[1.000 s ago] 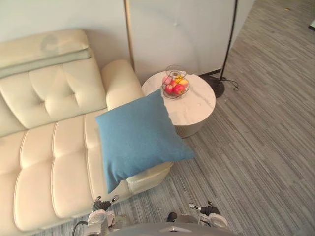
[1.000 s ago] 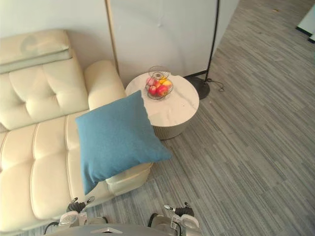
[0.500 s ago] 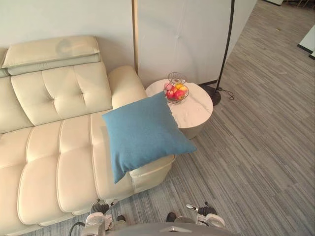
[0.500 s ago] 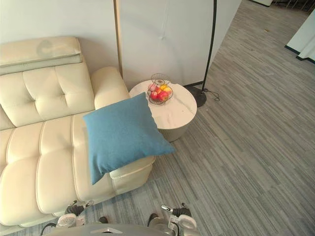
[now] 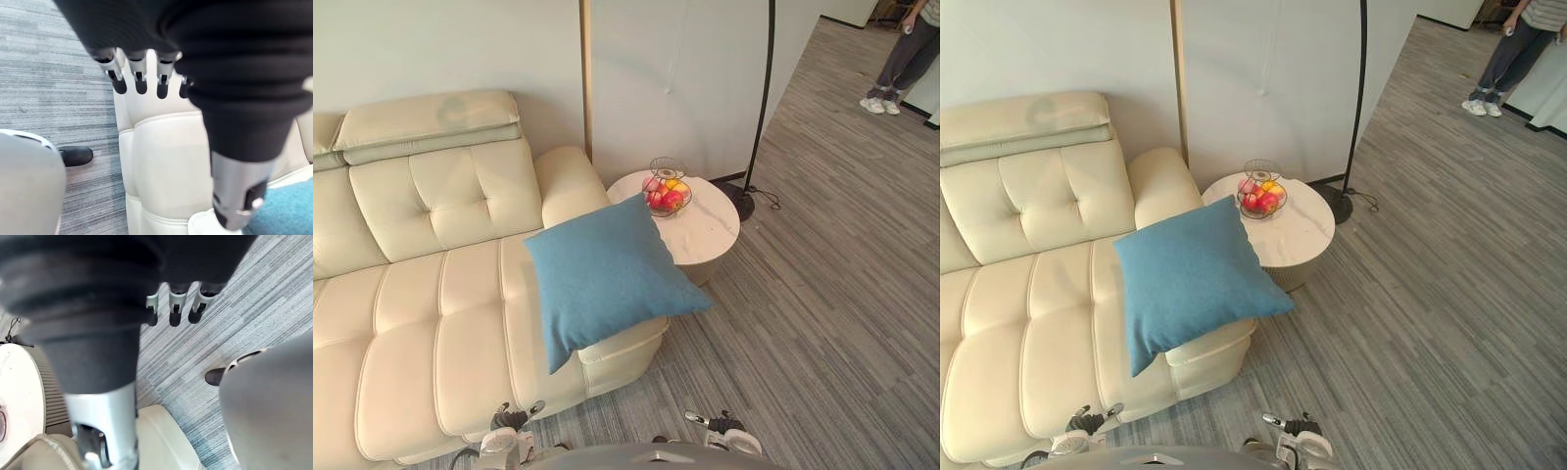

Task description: Pick up cushions and gather them together orderly.

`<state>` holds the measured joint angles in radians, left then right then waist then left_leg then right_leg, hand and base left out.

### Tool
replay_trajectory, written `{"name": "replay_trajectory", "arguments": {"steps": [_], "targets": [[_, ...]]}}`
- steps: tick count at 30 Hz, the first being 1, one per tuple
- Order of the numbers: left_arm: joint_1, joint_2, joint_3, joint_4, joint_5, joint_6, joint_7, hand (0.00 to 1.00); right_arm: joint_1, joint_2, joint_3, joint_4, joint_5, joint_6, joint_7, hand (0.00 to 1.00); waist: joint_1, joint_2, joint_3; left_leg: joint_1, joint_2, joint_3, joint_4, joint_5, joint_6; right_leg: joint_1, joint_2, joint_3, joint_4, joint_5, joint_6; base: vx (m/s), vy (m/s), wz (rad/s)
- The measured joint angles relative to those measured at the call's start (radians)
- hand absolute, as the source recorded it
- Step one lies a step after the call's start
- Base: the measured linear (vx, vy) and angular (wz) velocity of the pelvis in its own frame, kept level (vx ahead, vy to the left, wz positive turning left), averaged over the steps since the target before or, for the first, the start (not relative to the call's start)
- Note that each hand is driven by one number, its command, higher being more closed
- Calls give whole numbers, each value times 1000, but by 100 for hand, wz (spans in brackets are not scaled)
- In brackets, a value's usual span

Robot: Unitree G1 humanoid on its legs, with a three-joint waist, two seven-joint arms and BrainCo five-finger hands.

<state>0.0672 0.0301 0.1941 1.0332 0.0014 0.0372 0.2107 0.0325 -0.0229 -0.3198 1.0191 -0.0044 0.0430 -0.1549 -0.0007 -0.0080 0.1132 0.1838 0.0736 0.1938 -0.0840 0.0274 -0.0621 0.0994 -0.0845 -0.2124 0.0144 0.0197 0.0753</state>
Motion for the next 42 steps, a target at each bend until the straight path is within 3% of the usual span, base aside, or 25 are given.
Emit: {"name": "replay_trajectory", "arguments": {"steps": [6,14,19,24,26,27,34,40,42], "targets": [[2,0,10,1,-9,1,-13,0,-3,-2,-27,21,13,7,1,0,0,-1,-22,-43,0,-1,-1,-8,-8,-31,0,-2,-12,-2,-2,7,0,0],[-3,3,102,11,-75,22,-43,0,-21,-7,-157,60,95,38,0,0,2,0,-29,-62,0,10,-1,-20,-5,-29,5,-3,-58,20,1,85,-4,-2],[-14,50,121,1,-107,23,-42,0,-76,-82,-207,54,98,50,-5,0,1,1,-28,-61,-5,28,5,-23,-6,-29,3,6,-73,25,-1,54,1,-7],[-26,94,136,-56,-128,19,-41,0,-126,-174,-236,-57,98,47,-30,0,-2,3,-26,-62,-6,28,4,-24,-5,-29,2,6,-73,28,-3,-37,-9,0],[-24,100,136,-86,-147,18,-40,0,-138,-222,-234,-108,97,47,-34,0,-2,6,-25,-65,-6,27,-1,-25,-4,-31,2,6,-73,31,-3,-140,-55,6],[-2,109,69,-287,-223,-2,-12,0,-252,-354,-151,-391,55,42,-76,0,-16,14,-24,-114,-9,5,5,-15,1,-72,-1,-17,-78,47,0,-155,-92,18],[-10,109,1,-357,-235,-15,-3,0,-320,-358,-77,-423,44,16,-79,0,-18,14,-24,-125,-14,-12,5,-14,2,-69,-6,-35,-85,47,0,-29,-22,9],[-6,108,-1,-361,-235,-15,-1,0,-320,-358,-76,-423,45,16,-79,0,-34,14,-22,-130,-16,-21,5,-11,5,-69,-9,-45,-84,47,0,-32,-8,5],[-19,105,-33,-392,-236,-15,6,0,-343,-361,-31,-463,45,26,-100,0,-30,21,7,-145,-14,-27,3,-7,8,-77,-12,-43,-76,46,-1,-98,-8,2]]}}
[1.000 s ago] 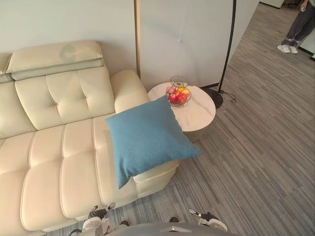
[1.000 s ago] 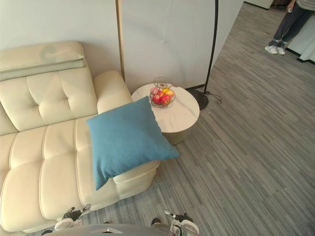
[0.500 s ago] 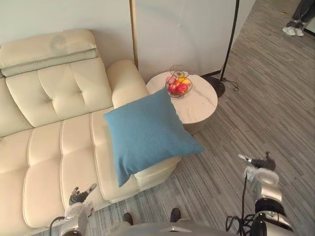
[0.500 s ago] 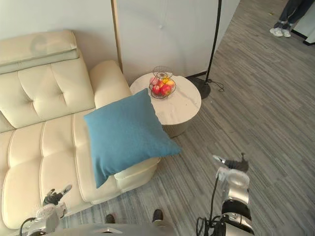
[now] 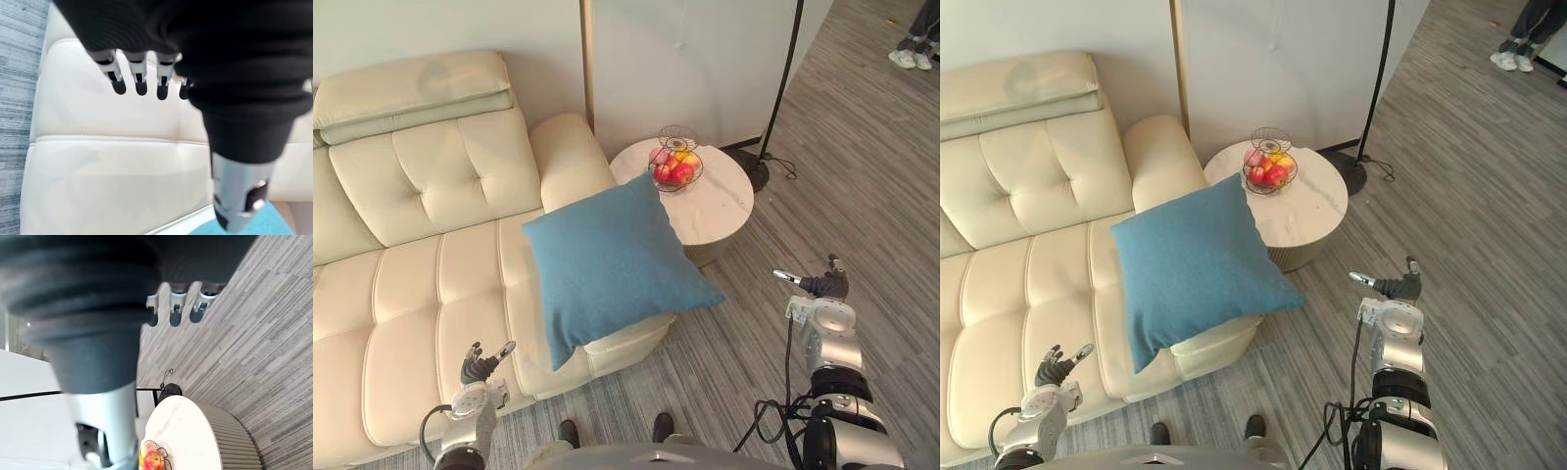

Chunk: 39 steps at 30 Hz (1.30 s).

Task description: Pick up cushions and gather them together orderly.

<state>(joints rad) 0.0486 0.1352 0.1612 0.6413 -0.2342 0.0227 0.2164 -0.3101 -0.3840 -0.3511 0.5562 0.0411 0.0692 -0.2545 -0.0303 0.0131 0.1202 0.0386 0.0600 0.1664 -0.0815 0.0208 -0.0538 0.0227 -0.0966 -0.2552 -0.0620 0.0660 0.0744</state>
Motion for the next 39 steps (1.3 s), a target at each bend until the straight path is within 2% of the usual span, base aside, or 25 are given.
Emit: {"name": "replay_trajectory", "arguments": {"steps": [2,4,6,10,14,18,25,26,28,29,35,39], "targets": [[-75,6,-102,-47,-21,-9,6,0,-132,-48,164,-20,45,-15,-10,0,-3,11,23,-81,-2,-6,3,30,7,-92,-3,3,11,24,-7,-180,-1,8],[-160,-12,-165,-54,-42,-16,13,0,-260,-60,230,-20,73,-28,8,0,15,19,72,-124,-1,-12,3,58,10,-130,-1,0,9,48,-13,-109,4,11],[-213,-47,-186,-80,-48,-23,19,0,-344,-53,257,-17,81,-31,19,0,31,28,96,-158,2,-33,3,76,7,-150,-1,-23,8,55,-18,-92,4,28],[-223,-44,-203,-81,-47,-29,37,0,-387,-53,301,22,82,-31,27,0,33,28,102,-203,0,-44,3,90,9,-194,-1,-31,15,59,-22,-5,18,11],[-276,-35,-229,-80,-47,-29,41,0,-394,-50,354,59,82,-23,28,0,33,31,139,-248,-3,-46,3,105,13,-240,-5,-30,22,72,-27,-19,19,0],[-375,-36,-269,-79,-46,-28,48,0,-473,2,413,100,79,-9,31,0,31,36,192,-285,0,-50,3,129,11,-277,-1,-31,23,90,-35,-19,12,0],[-470,-36,-321,-49,-46,-23,94,0,-554,69,472,135,70,-5,28,0,31,37,199,-351,6,-53,2,155,8,-341,8,-30,16,117,-46,-6,1,0],[-486,-36,-321,-31,-46,-22,106,0,-565,75,483,156,70,-4,27,100,31,37,200,-351,7,-53,2,156,7,-341,9,-29,15,118,-48,0,0,0],[-516,-35,-321,-9,-46,-19,111,0,-574,76,505,172,69,-5,27,100,31,37,205,-354,12,-53,2,158,5,-342,13,-28,11,122,-51,0,0,0],[-530,-34,-321,2,-46,-18,113,100,-576,77,508,172,69,-5,27,100,32,37,209,-355,14,-53,2,159,4,-342,15,-28,9,123,-53,7,-22,-3],[-623,-2,-320,9,-46,0,153,100,-597,101,510,173,69,-17,26,100,32,37,251,-386,32,-53,-2,178,-8,-372,31,-28,2,140,-67,-7,-19,-3],[-646,6,-317,10,-48,5,171,100,-595,105,510,173,83,-25,26,100,33,37,257,-388,42,-53,2,183,-15,-372,42,-29,-4,145,-74,4,-14,-2]]}}
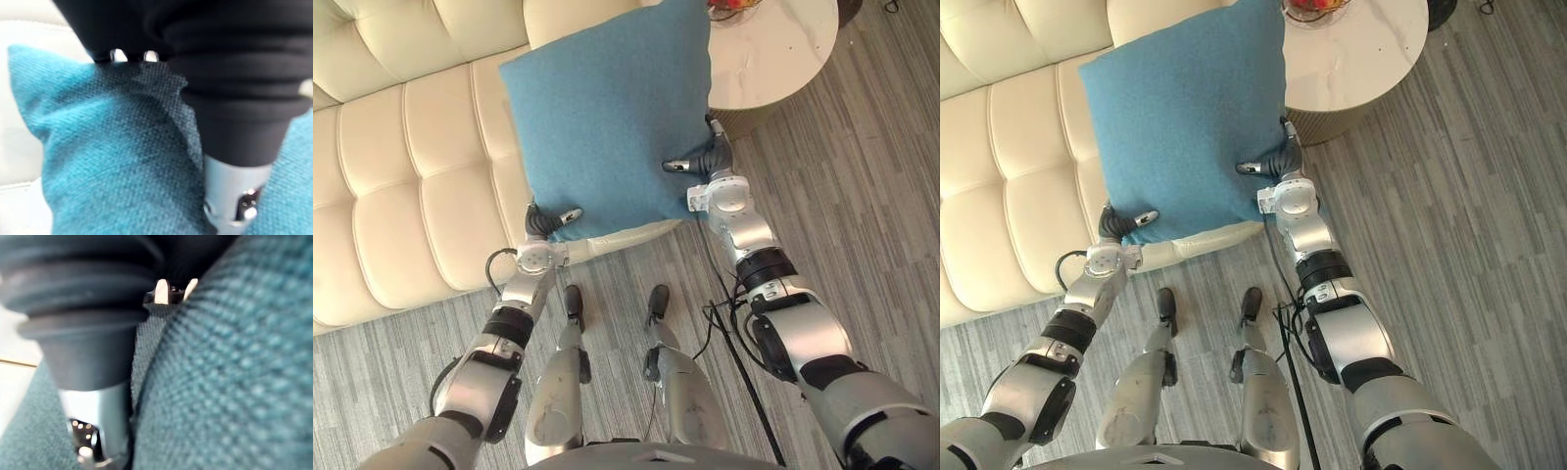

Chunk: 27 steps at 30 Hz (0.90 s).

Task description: Pick up cushions and gather them together orderly.

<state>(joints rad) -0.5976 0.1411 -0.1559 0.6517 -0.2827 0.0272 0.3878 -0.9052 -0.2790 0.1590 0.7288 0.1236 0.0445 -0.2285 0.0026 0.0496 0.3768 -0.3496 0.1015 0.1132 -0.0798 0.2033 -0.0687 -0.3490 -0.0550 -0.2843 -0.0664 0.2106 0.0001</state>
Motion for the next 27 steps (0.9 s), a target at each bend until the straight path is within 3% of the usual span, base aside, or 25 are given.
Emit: {"name": "replay_trajectory", "arguments": {"steps": [19,27], "targets": [[-77,56,38,-66,-30,-4,20,100,117,41,-6,-72,148,-50,0,100,3,-7,7,38,19,3,0,6,-10,47,20,-4,-13,7,-11,-2,0,0],[38,54,35,-214,-26,-4,15,100,301,91,-26,-200,204,-63,1,100,-1,-7,7,84,20,6,-5,-6,-12,93,21,-4,-14,-1,-9,-14,8,1]]}}
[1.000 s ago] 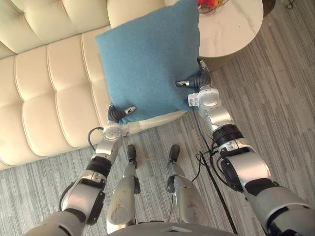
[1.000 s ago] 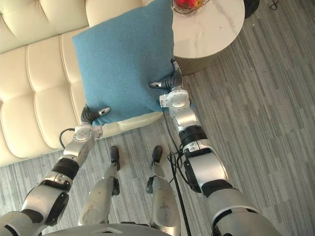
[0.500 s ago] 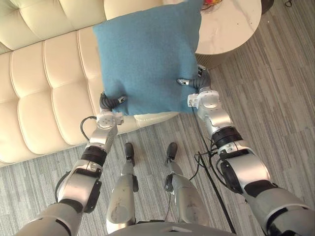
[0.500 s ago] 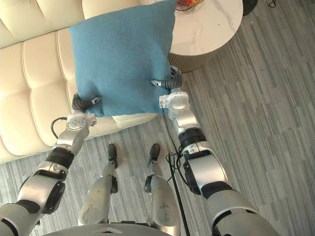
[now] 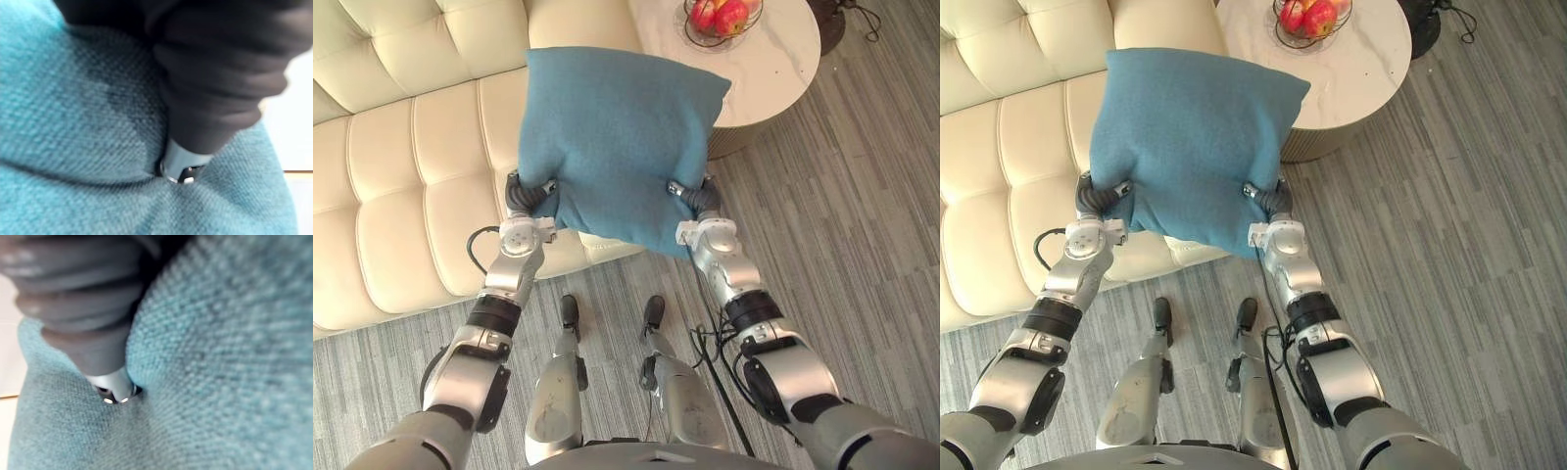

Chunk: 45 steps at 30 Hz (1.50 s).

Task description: Pick up cushions and gather them together orderly.

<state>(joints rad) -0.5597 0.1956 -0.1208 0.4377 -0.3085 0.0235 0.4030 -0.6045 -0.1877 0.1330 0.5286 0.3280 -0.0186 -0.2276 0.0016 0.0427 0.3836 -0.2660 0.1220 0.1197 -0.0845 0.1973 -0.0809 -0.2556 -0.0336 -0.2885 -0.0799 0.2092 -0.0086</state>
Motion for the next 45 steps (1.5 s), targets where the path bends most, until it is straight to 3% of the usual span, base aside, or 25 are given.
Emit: {"name": "replay_trajectory", "arguments": {"steps": [6,10,12,22,31,34,36,38,39,40,42,45], "targets": [[136,-4,-11,-145,41,1,-24,100,156,27,-1,-135,-3,1,7,100,-2,-6,-6,55,1,9,0,-17,-2,53,2,5,0,-14,6,7,10,-2],[250,-18,-20,-252,60,2,-45,100,277,54,-22,-238,-22,16,19,100,-4,-22,-52,90,2,15,5,-31,-5,85,2,9,0,-28,9,60,19,-2],[342,-39,-24,-316,75,4,-60,100,358,64,-32,-297,-28,27,34,100,-3,-26,-118,106,1,16,5,-43,-5,102,3,9,0,-41,13,95,29,0],[590,-98,0,-634,125,7,-69,100,511,116,-55,-556,-58,27,71,100,1,-21,-226,206,5,19,0,-72,-14,200,4,8,0,-74,18,44,30,1],[704,-128,42,-779,161,-16,-67,100,519,119,-7,-671,-52,1,95,100,19,12,-294,268,7,0,2,-93,-19,281,7,-9,-1,-100,20,-11,18,6],[706,-135,78,-778,184,-25,-64,100,489,119,23,-670,-50,-8,95,100,27,16,-294,191,8,-66,69,-85,-23,270,15,-70,0,-100,15,-65,-17,58],[713,-153,132,-778,163,-26,-54,100,406,116,63,-666,-60,-8,94,100,46,34,-296,121,13,-121,97,-80,-36,233,27,-111,0,-99,10,-93,-30,55],[726,-169,154,-778,133,-28,-45,100,348,115,78,-660,-60,-8,95,100,59,48,-297,85,19,-131,72,-89,-19,213,30,-151,10,-104,3,-121,-39,86],[729,-177,155,-776,109,-29,-41,100,321,106,81,-658,-67,-8,95,100,55,43,-298,58,23,-75,68,-144,30,211,0,-223,7,-108,6,-105,-7,126],[731,-180,154,-776,102,-31,-41,100,316,100,81,-657,-73,-9,94,100,53,41,-304,51,22,-42,65,-163,50,203,-17,-249,2,-114,1,-40,111,149],[731,-195,151,-773,79,-46,-36,100,289,93,80,-616,-92,-16,94,100,66,40,-309,24,28,82,75,-149,60,180,-78,-316,31,-117,-1,36,167,116],[718,-199,130,-765,74,-58,-36,100,289,62,68,-574,-92,-16,85,100,51,72,-330,52,87,294,114,-139,51,194,-118,-420,79,-113,23,124,253,107]]}}
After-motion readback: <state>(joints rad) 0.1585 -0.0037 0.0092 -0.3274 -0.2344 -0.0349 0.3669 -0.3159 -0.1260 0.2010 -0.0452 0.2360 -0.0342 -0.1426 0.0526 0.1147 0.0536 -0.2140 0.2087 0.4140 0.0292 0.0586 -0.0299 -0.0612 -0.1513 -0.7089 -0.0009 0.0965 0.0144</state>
